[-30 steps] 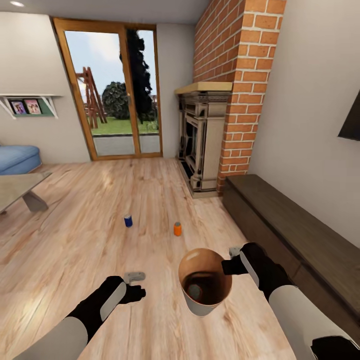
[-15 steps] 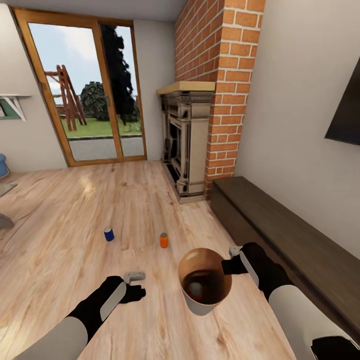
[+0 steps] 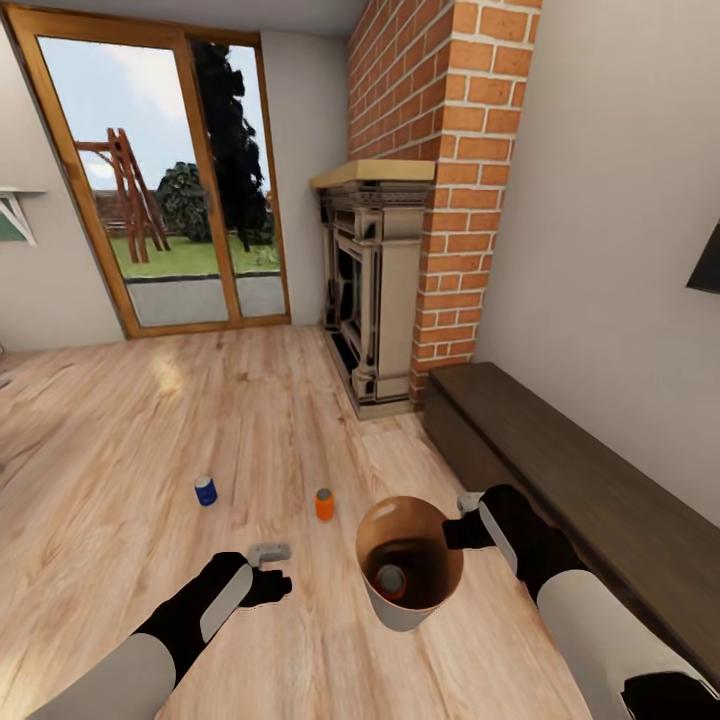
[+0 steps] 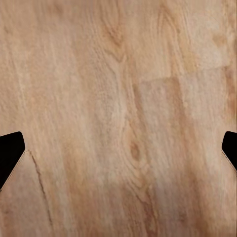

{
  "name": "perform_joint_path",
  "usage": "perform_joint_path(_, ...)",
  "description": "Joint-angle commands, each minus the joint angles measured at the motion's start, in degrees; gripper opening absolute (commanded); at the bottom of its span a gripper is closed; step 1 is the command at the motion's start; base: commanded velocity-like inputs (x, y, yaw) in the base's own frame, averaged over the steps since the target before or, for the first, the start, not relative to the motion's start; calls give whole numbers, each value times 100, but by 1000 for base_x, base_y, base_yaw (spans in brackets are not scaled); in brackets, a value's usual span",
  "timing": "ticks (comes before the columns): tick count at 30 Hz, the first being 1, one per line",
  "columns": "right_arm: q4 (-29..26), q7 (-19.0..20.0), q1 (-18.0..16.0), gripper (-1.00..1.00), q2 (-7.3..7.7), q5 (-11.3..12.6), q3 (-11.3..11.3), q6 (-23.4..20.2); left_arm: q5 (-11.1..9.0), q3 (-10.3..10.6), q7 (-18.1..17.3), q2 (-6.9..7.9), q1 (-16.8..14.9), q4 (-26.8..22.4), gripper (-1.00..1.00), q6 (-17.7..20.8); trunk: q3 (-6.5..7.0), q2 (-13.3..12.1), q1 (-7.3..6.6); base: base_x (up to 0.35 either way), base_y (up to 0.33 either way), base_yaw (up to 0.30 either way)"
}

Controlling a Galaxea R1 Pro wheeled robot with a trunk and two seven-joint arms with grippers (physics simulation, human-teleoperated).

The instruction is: Put the three can of soda from the living room inside the tash can in the kitchen.

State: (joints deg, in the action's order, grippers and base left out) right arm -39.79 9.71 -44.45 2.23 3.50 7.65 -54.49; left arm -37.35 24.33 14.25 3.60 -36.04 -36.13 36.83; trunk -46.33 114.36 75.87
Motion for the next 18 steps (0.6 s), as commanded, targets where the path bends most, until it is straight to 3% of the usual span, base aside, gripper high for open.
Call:
perform_joint_path(1,-3,31,-3,-100,-2,142,-7,-9,0,1,-1,0,0,1,100,-1,1,0,0,346,0,0)
perform_joint_path(18,-3,31,-3,-100,-9,142,-9,-9,0,1,-1,-7,0,0,100,-1,1,0,0,346,0,0)
